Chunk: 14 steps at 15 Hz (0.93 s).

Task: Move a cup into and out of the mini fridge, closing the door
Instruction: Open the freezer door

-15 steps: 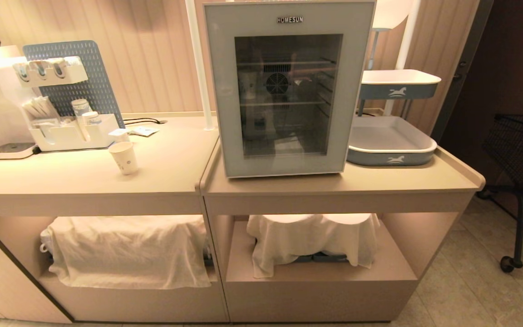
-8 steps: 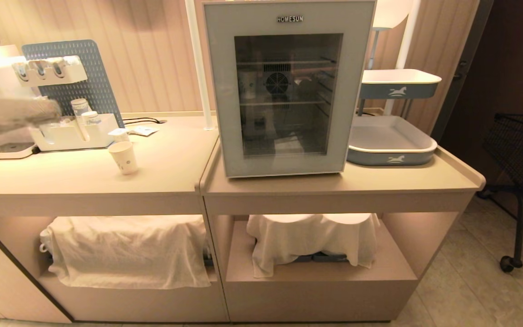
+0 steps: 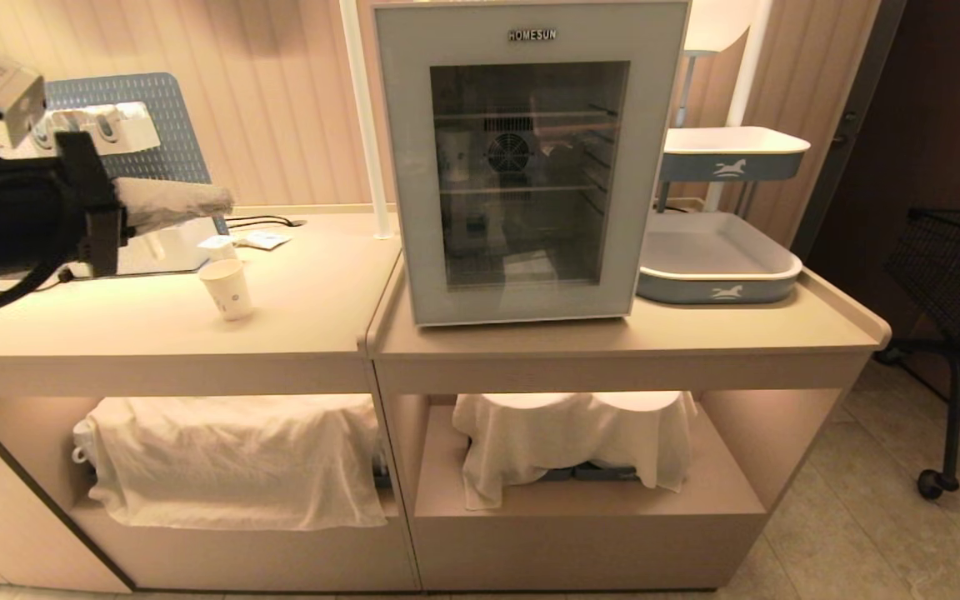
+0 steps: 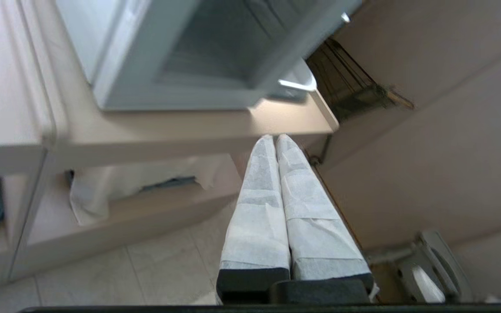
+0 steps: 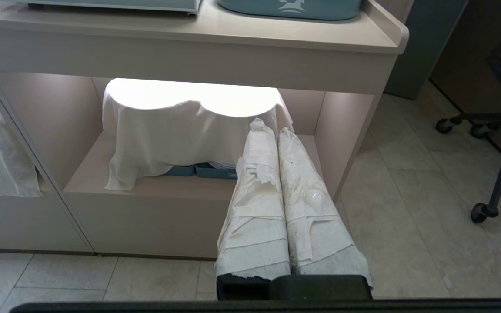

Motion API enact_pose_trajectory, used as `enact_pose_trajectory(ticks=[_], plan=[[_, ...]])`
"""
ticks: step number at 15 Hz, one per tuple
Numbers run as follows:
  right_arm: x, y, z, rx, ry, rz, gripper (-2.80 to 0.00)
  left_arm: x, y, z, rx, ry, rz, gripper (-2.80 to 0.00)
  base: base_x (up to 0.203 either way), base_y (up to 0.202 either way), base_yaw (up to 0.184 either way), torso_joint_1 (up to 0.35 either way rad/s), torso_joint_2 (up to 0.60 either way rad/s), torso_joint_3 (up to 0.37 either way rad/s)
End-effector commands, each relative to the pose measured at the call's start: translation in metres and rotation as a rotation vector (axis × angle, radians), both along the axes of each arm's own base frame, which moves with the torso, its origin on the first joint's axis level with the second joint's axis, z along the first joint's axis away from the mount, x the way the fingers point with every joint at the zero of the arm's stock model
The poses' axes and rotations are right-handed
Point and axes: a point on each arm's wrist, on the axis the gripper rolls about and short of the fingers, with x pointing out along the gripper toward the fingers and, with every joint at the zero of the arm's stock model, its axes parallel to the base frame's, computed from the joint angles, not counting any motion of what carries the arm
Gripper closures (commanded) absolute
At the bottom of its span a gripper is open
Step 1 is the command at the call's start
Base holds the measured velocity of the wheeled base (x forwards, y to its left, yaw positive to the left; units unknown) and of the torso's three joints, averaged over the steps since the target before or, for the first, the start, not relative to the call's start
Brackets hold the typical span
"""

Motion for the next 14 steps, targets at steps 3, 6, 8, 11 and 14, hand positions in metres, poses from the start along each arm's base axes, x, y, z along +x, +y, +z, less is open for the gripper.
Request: enact_pose_trajectory(ticks=[3,6,8,11,14], plan=[[0.001,0.000,-0.005,-0.001,0.018,0.000,0.00,0.074,0.007,-0.020,-0.092,0.110,0.027,0.00,0.000,0.000,0.000,0.000,0.00,0.000],[0.001,0.000,-0.005,-0.001,0.018,0.002,0.00,0.121,0.008,-0.047,-0.108,0.117,0.035,0.00,0.000,0.000,0.000,0.000,0.00,0.000],[0.001,0.000,-0.005,-0.001,0.018,0.000,0.00,0.153,-0.006,-0.057,-0.093,0.091,0.066,0.00,0.000,0.000,0.000,0.000,0.00,0.000],[0.001,0.000,-0.005,-0.001,0.018,0.000,0.00,0.185,-0.031,-0.067,-0.073,0.054,0.053,0.00,0.000,0.000,0.000,0.000,0.00,0.000],[0.001,0.000,-0.005,-0.001,0.018,0.000,0.00,0.200,-0.044,-0.088,-0.061,0.084,0.027,0.00,0.000,0.000,0.000,0.000,0.00,0.000]])
